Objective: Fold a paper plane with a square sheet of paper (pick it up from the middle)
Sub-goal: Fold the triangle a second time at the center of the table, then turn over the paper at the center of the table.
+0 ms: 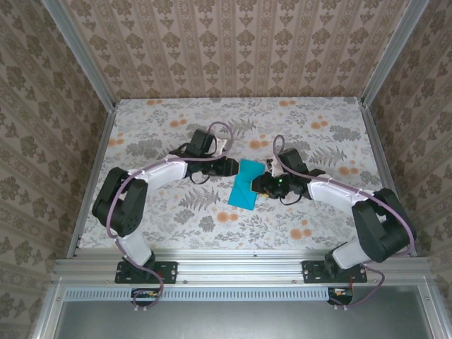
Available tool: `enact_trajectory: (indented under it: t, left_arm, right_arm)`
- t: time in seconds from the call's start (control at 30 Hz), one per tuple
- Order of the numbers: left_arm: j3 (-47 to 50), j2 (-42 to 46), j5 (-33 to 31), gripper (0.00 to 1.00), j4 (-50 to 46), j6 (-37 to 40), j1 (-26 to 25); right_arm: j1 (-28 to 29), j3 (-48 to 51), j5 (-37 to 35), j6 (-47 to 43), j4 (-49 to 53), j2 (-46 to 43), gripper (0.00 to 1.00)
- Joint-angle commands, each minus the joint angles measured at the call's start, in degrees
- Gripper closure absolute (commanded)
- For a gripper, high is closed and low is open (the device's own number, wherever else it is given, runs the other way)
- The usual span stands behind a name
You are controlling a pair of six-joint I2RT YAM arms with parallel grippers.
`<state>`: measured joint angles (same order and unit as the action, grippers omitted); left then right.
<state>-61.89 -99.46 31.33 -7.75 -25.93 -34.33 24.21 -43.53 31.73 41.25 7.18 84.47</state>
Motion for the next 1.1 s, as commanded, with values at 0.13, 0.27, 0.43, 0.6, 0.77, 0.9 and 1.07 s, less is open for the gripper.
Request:
enact_trajectory:
  t: [0.13, 0.27, 0.43, 0.6, 0.77, 0.9, 1.07]
  left_arm:
    - [5.56, 2.53, -0.64, 0.56, 1.57, -2.43, -1.77]
    - [8.61, 5.02, -1.75, 0.52, 3.17, -3.79, -2.15]
    - [11.71, 8.61, -2.38, 0.43, 3.27, -3.95, -1.82]
    - [14.53, 12.05, -2.12, 0.34, 3.87, -4.59, -1.03]
    - [17.61, 14.69, -0.92, 0.21, 6.51, -6.24, 0.03]
    - [19.67, 16.17, -0.04, 0.17, 7.69, -7.0, 0.91]
    - [21.54, 16.58, 1.15, 0.15, 10.2, -8.4, 1.1]
  right_arm:
    - [-2.21, -3.16, -0.99, -6.52, 2.7, 2.62, 0.56]
    - [-2.22, -5.0, -0.85, -8.85, 1.87, 6.54, 0.55]
    - [-2.15, -7.4, 0.03, -10.74, 1.16, 11.46, 0.55]
    - [-0.73, -8.67, 3.32, -11.17, -1.42, 13.64, 0.6]
    - [0.62, -10.18, 3.51, -11.45, -1.28, 16.92, 0.65]
    - [1.52, -11.6, 1.99, -12.98, 0.58, 18.26, 0.72]
    - [1.63, -11.72, 4.02, -13.06, -0.26, 18.04, 0.83]
